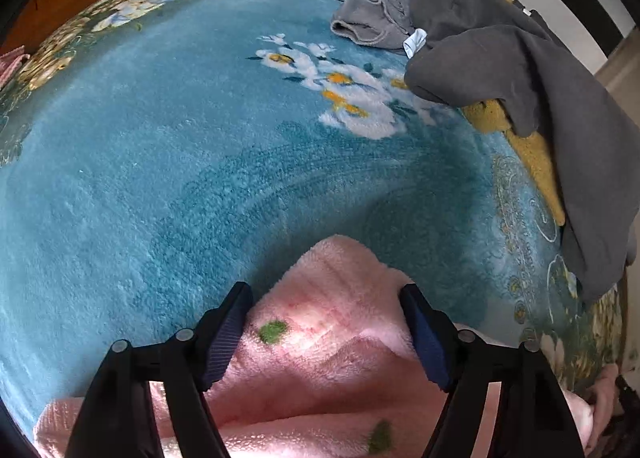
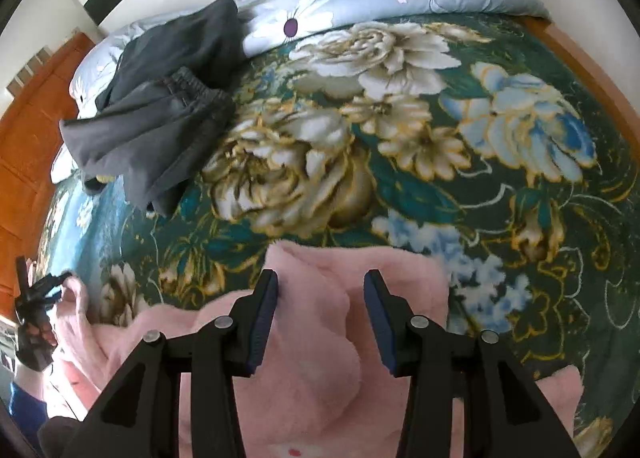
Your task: Fold clothes
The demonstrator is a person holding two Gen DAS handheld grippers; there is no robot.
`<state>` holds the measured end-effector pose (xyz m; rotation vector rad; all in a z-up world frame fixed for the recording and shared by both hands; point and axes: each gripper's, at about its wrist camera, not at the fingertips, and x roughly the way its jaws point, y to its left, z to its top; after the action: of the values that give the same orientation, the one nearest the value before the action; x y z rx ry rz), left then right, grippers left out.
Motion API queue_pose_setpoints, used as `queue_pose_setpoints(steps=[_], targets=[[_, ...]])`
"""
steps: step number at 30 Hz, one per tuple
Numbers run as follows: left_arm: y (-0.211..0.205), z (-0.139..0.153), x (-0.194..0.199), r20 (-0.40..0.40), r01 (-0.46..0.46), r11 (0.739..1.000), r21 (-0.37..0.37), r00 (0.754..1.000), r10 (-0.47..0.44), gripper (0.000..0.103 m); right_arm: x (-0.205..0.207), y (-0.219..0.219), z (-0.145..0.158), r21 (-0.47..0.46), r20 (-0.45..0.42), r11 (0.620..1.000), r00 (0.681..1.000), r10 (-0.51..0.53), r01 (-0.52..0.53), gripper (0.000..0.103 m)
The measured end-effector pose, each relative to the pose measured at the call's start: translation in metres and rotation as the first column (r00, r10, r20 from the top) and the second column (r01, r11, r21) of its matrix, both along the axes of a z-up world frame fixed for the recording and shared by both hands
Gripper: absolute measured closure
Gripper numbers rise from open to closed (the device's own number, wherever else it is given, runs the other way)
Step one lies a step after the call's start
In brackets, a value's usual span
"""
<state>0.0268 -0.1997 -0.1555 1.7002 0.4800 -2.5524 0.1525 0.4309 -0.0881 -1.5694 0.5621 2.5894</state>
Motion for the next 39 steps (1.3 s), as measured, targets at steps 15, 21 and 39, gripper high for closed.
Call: queue_pose_setpoints(steps=[15,21,39], targets=[[-0.021,0.059,0.027,-0.219,-0.151,0.988,-0.030,0.965,0.141,0.088,-0.014,-0.014,0.021,0.052,-0.078,0.998,0.996,0.040,-0.036,0.095],[-0.063,0.103,0.045,-0.351,-0.253,0.967,0.037,0.903,0.249,0.089,0.046,0.037,0.116,0.033,-0.397,0.989,0.910,-0.121,0.146,0.096],[-0.062,0.025,0.058,-0.166,-0.262,0.964,0.057,0.949,0.267,0.089,0.102,0.084,0.005,0.020,-0.131,0.944,0.937,-0.324,0.329,0.064]])
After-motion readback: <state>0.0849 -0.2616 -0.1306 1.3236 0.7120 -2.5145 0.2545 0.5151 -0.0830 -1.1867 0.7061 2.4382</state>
